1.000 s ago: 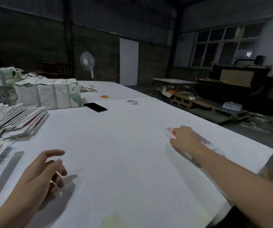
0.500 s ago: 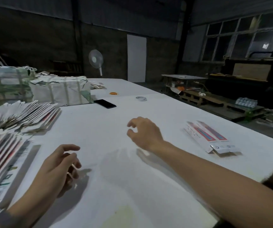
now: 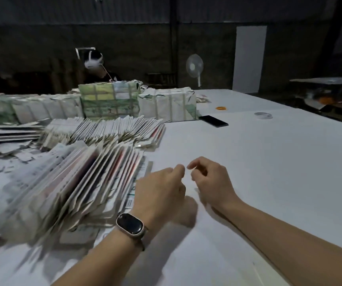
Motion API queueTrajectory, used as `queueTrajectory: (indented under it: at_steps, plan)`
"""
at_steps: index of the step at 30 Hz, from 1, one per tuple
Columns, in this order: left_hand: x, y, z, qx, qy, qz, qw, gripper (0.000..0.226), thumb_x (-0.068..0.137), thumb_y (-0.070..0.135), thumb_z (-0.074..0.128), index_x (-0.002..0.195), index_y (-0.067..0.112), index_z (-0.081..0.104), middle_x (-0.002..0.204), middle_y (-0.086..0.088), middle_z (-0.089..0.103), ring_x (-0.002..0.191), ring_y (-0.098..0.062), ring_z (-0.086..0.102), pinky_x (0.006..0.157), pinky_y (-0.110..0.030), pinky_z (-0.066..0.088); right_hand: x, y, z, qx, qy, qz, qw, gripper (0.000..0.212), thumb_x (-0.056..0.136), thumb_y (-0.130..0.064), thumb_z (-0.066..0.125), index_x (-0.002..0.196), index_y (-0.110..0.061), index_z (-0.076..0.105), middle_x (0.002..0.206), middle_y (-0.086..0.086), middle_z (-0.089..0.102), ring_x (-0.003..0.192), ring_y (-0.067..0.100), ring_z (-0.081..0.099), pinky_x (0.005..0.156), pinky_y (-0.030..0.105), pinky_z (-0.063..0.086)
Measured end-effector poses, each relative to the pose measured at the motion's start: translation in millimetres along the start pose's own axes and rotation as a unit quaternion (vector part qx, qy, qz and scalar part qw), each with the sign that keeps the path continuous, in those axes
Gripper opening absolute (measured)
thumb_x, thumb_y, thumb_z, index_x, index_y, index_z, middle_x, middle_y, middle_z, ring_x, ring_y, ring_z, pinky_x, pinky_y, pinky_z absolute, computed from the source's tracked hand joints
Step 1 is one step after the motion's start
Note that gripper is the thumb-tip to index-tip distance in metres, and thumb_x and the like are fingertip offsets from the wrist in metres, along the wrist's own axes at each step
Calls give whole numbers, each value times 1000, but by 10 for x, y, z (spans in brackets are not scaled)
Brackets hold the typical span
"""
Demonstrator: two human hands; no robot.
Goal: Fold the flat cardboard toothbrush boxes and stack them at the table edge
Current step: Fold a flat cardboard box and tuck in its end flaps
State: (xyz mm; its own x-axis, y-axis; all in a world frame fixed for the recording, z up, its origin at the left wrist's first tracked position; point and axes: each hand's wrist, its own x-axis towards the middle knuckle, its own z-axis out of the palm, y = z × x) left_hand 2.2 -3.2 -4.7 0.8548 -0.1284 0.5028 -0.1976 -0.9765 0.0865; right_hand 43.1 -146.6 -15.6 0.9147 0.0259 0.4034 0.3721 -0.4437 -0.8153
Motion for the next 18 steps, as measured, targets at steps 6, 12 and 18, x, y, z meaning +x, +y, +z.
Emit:
queueTrajectory:
  at_steps: [6, 12, 18]
  plan:
    - [78, -304, -142, 207, -94, -57, 972, 32, 90, 22, 57, 119, 24, 44, 105, 0, 68, 99, -27, 70, 52, -29, 21, 28, 10, 41, 10, -24, 7, 1000, 20, 79, -19, 52, 76, -33, 66, 67, -9, 65, 73, 16, 63, 73, 41, 56]
    - [111, -333, -193, 245, -127, -57, 959, 35, 95, 17, 51, 128, 22, 44, 109, -1, 68, 102, -29, 70, 48, -28, 14, 34, 26, 17, 29, -27, 14, 999, 24, 82, -14, 53, 73, -34, 64, 63, -10, 64, 71, 16, 63, 71, 38, 56]
    - [124, -315, -275, 184, -63, -22, 981, 26, 94, 15, 50, 117, 21, 37, 78, 2, 51, 69, -29, 58, 48, -29, 22, 31, 24, 31, 26, -24, 12, 999, 30, 86, -8, 55, 73, -34, 63, 61, -6, 63, 69, 18, 62, 69, 36, 53]
